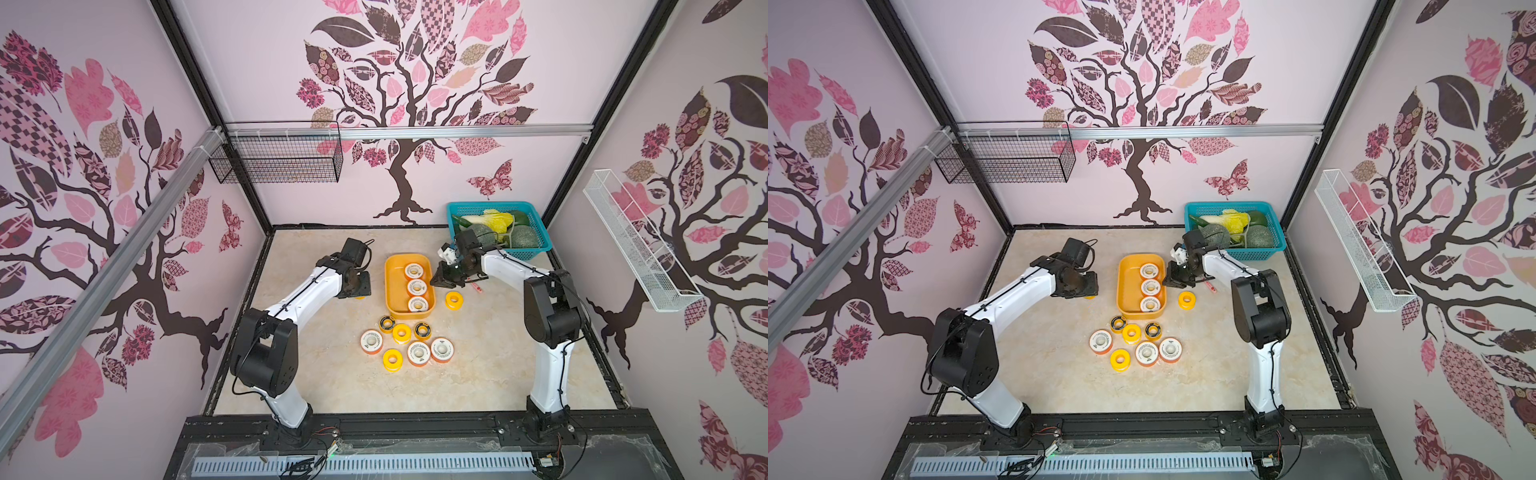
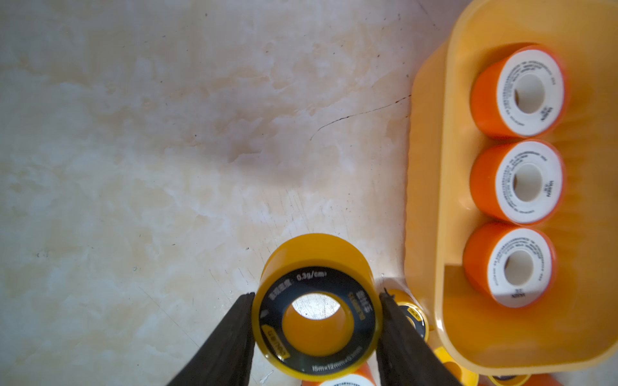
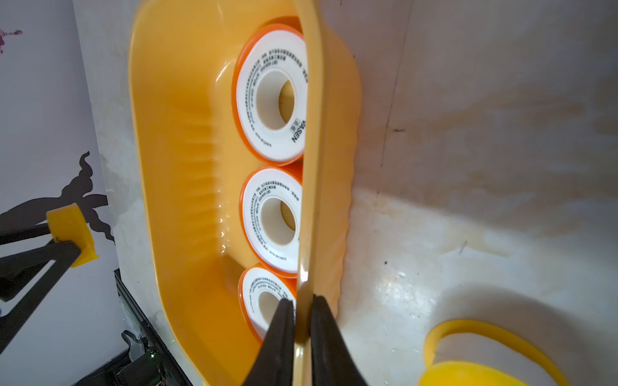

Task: Put the sealing tape into the storage box
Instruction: Place the sealing tape in the storage box.

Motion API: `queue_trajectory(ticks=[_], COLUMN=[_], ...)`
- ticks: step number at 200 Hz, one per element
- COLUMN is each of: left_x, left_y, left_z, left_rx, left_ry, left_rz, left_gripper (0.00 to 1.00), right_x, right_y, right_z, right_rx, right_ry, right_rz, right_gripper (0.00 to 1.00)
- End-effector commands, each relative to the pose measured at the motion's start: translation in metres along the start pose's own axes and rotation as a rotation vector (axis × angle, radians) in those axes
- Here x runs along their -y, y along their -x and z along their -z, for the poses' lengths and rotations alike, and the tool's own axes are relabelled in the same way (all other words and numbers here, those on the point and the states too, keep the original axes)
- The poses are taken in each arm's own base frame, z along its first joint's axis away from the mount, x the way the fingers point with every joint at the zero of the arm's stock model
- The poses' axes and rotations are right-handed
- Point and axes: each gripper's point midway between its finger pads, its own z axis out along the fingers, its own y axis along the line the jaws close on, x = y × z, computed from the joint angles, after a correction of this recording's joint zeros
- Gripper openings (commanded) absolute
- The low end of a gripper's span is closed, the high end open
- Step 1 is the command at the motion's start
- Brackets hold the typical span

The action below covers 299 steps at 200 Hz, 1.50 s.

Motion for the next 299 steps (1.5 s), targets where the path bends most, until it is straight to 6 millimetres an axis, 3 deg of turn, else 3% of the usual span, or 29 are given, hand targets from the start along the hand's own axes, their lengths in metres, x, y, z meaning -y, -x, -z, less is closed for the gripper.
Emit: queue_trajectory(ticks=[1, 81, 119, 217, 223, 299], left_x=[0.019, 0.08, 0.097, 0.108, 0.112, 0.114], left_y=[0.007, 0.033, 0.04, 0.062, 0.071, 0.074], left_z=[0.004, -0.004, -0.017, -0.069, -0.066, -0.093], left_rx=[0.001, 0.007, -0.009, -0.033, -0.012, -0.047], left_ry=[-0.028, -0.12, -0.157, -0.103, -0.108, -0.08], left_rz=[-0.057, -0.154, -0.166, -0.163, -0.162, -0.182], left_gripper=[0.51, 0.51, 0.51, 0.51, 0.51, 0.51], right_x=[-0.002, 0.005, 0.004, 0.002, 0.001, 0.001], right_y=[0.001, -0.015, -0.017, -0.016, -0.015, -0.015], right_z=[-0.001, 0.005, 0.004, 0.001, 0.002, 0.003], right_rx=[0.015, 0.029, 0.024, 0.01, 0.012, 0.007], right_ry=[0.0, -0.019, -0.014, -0.006, -0.007, -0.011], right_rz=[-0.016, -0.045, -0.042, -0.028, -0.027, -0.02], right_gripper=[0.14, 0.14, 0.15, 0.16, 0.16, 0.16])
